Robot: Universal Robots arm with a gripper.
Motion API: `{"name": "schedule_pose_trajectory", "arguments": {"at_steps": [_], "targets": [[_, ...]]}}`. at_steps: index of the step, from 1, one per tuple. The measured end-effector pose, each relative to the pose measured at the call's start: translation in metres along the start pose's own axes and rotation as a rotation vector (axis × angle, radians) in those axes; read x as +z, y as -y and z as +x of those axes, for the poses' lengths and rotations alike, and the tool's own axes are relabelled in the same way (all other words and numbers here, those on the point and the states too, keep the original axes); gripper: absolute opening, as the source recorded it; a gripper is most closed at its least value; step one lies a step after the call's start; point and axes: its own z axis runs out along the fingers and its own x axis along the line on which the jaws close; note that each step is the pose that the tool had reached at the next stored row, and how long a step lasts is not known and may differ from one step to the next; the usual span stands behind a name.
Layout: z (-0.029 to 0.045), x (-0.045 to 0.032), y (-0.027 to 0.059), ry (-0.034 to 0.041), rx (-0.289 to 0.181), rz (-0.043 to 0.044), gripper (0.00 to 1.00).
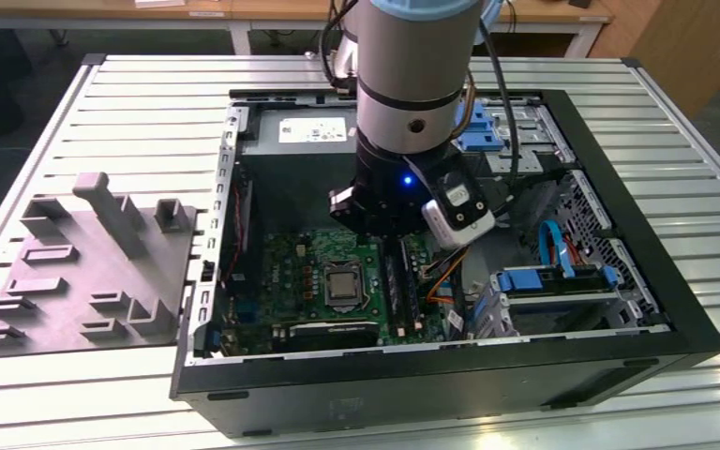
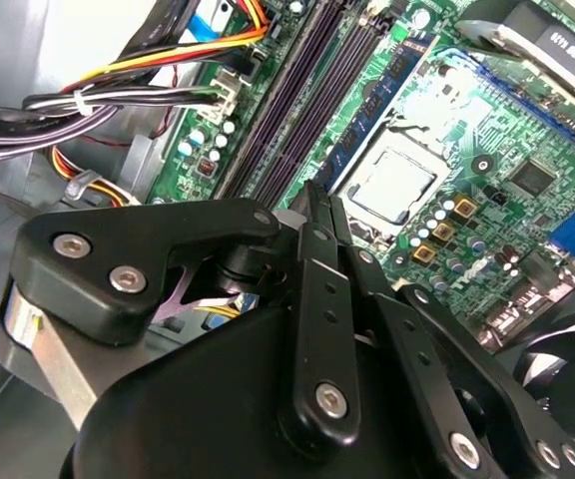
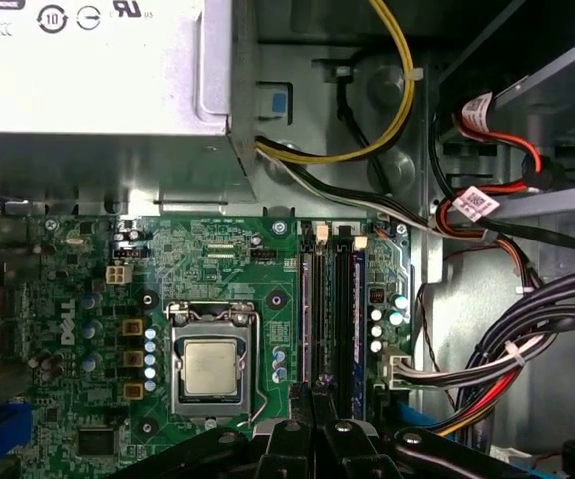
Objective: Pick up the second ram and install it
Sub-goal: 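Insert the second ram into the second slot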
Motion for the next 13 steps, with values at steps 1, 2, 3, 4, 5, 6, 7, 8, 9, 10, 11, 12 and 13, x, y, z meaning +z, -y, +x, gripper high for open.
{"name": "schedule_pose_trajectory", "arguments": {"at_steps": [1, 2, 3, 4, 5, 6, 7, 8, 9, 10, 11, 12, 13], "targets": [[0.0, 0.0001, 0.0, 0.0, 0.0, 0.0002, 0.12], [0.0, 0.0005, 0.0, 0.0001, 0.0, -0.0001, 0.12], [0.0, 0.0009, 0.0, 0.0001, 0.0, -0.0002, 0.12], [0.0, 0.0014, 0.0, 0.0002, 0.0, -0.0004, 0.12], [0.0, 0.002, 0.0, 0.0002, 0.0, -0.0003, 0.12], [0.0, 0.0026, 0.0, 0.0001, 0.0, -0.0003, 0.12], [-0.0004, 0.0032, 0.0, 0.0001, 0.0, -0.0002, 0.12], [-0.0007, 0.0039, 0.0, 0.0, -0.001, -0.0003, 0.12], [-0.0011, 0.0045, 0.0, -0.0002, -0.002, -0.0003, 0.12], [-0.0016, 0.0051, 0.0001, -0.0004, -0.003, -0.0003, 0.12], [-0.0018, 0.0057, 0.0001, -0.0005, -0.004, -0.0003, 0.12], [-0.0019, 0.0062, 0.0001, -0.0005, -0.004, -0.0003, 0.12], [-0.002, 0.0067, 0.0001, -0.0005, -0.005, -0.0004, 0.12]]}}
